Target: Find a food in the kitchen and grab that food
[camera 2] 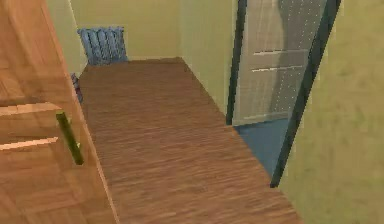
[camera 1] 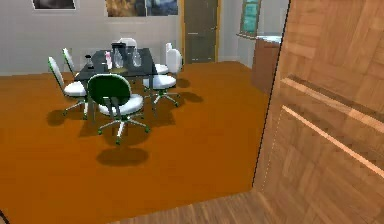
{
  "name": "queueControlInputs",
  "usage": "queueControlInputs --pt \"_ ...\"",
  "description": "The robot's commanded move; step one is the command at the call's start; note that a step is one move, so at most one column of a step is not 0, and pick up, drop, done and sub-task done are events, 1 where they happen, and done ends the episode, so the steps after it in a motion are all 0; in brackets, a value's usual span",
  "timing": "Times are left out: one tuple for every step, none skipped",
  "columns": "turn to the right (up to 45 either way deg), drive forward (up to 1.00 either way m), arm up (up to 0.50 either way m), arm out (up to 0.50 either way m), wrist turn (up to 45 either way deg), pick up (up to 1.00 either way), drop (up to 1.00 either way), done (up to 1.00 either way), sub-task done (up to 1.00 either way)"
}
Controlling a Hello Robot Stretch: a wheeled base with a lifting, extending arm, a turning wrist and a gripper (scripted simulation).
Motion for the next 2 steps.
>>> queueControlInputs --pt "0.0 1.0 0.0 0.0 0.0 0.0 0.0 0.0 0.0" --pt "3.0 0.0 0.0 0.0 0.0 0.0 0.0 0.0 0.0"
